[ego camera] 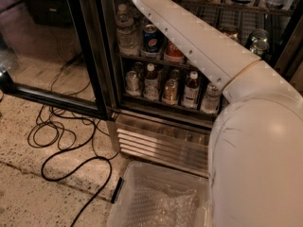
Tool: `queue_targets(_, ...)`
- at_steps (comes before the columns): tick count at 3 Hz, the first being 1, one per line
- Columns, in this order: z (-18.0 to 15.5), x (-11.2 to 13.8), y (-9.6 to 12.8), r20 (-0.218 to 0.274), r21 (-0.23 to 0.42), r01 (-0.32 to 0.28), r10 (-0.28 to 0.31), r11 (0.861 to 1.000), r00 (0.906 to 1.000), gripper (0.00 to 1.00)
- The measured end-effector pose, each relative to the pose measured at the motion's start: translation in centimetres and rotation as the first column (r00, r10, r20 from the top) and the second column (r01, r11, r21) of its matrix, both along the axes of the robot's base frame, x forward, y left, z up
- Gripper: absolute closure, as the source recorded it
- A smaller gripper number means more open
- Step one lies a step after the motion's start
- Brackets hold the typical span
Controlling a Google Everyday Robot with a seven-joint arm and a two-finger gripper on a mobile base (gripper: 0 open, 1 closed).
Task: Pick coke can from top shelf of fridge
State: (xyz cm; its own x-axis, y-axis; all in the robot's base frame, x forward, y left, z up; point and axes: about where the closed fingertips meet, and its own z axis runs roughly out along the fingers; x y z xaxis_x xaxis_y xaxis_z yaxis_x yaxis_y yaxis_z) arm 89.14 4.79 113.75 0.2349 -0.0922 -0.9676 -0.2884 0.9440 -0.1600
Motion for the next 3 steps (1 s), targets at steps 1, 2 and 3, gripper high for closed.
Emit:
queue_targets(1, 0.5, -2.1, -0.6, -0.014, 0.012, -0.023, 0.023, 1.0, 0.9996, 1.0)
queue_targets(2, -0.9, -4.7, 0.3, -0.094, 0.074, -0.091, 0.098, 0.993, 0.9908, 1.0)
queue_targets(3, -2.0, -5.0, 1.2, -0.14, 0.119, -0.117, 0.133, 0.986, 0.9811, 1.0)
